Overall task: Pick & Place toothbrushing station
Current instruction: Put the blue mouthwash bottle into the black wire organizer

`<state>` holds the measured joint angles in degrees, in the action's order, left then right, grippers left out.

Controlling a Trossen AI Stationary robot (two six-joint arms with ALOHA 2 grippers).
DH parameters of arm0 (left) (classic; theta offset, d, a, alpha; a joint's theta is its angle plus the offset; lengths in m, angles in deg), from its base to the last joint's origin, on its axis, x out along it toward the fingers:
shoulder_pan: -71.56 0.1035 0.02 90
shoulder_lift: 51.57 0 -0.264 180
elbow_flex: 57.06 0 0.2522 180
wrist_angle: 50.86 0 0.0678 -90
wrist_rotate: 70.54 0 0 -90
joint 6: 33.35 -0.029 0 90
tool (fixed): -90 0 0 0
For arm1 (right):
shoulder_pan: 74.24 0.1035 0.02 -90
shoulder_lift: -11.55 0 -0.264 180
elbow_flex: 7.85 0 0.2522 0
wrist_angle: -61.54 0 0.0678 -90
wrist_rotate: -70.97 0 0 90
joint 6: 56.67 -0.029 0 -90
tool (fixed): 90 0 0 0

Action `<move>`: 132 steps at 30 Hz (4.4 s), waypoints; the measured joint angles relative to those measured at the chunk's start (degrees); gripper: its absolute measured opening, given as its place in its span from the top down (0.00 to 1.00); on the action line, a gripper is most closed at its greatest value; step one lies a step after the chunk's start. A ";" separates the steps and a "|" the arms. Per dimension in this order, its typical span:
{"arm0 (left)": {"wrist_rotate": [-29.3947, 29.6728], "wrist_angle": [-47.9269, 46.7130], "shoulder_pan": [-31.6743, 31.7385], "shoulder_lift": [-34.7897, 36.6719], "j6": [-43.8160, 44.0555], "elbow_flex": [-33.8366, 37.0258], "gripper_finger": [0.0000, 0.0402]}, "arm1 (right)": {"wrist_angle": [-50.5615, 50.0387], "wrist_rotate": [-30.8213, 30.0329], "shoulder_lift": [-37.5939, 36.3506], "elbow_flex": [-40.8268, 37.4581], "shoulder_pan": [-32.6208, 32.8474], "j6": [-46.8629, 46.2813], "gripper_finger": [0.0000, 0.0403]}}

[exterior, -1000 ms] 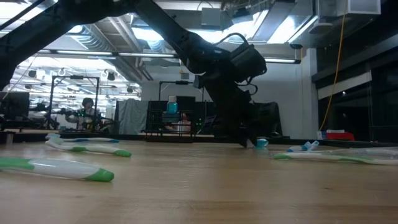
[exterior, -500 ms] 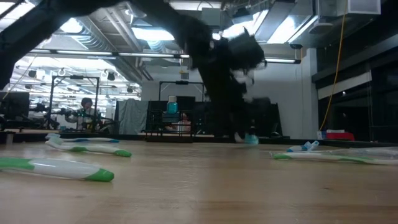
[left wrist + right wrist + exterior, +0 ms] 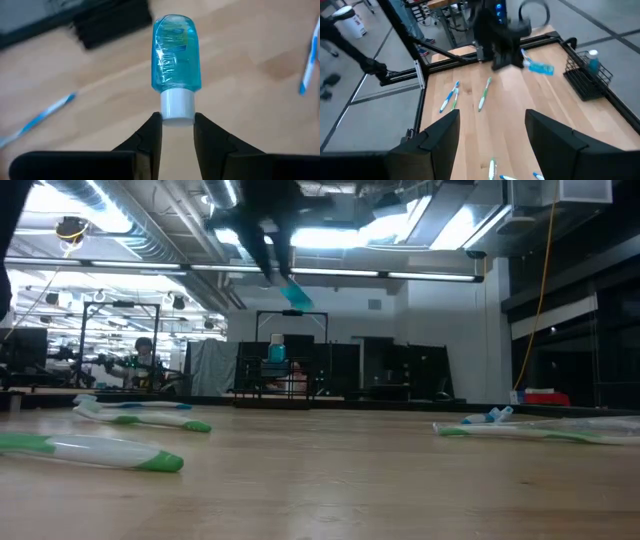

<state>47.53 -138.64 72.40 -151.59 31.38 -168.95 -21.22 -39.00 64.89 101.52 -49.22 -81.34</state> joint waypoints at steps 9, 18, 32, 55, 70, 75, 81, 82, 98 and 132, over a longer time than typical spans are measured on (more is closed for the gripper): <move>-15.37 -8.41 5.68 9.20 0.91 0.00 0.80 | 0.25 -4.81 1.45 0.00 4.19 1.53 0.43; -26.64 -7.50 18.92 8.38 -11.54 0.00 0.80 | 0.23 -9.76 1.47 0.00 7.55 0.90 0.43; -39.37 -6.97 34.63 2.45 -22.31 0.00 0.80 | 0.94 -13.04 1.65 0.00 10.72 -0.31 0.43; -48.68 -5.74 45.72 -1.29 -28.48 -0.09 0.80 | 2.07 -15.18 2.47 0.00 13.88 -1.86 0.43; -50.96 -1.08 47.30 -8.96 -31.54 -6.69 0.80 | 2.20 -15.20 2.47 0.00 13.88 -4.17 0.43; -49.53 -9.02 48.31 -14.92 -35.17 -16.18 0.80 | 2.20 -15.79 2.47 0.00 13.88 -4.92 0.43; -47.68 -15.57 49.44 -18.04 -37.40 -25.84 0.80 | 2.18 -17.05 2.47 0.00 13.88 -5.36 0.43; -48.54 -15.90 49.80 -18.04 -37.16 -26.79 0.80 | 2.18 -17.17 2.47 0.00 13.88 -5.27 0.43; -49.47 -16.00 48.65 -18.10 -35.84 -26.97 0.80 | 2.16 -18.20 2.47 0.00 13.88 -4.46 0.43; -39.72 -16.03 5.43 -0.66 -17.62 1.14 0.80 | 2.18 -19.64 3.33 0.00 13.88 -4.70 0.43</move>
<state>7.81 -154.67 77.83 -152.25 13.77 -167.81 -19.04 -58.65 68.22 101.52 -35.34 -86.04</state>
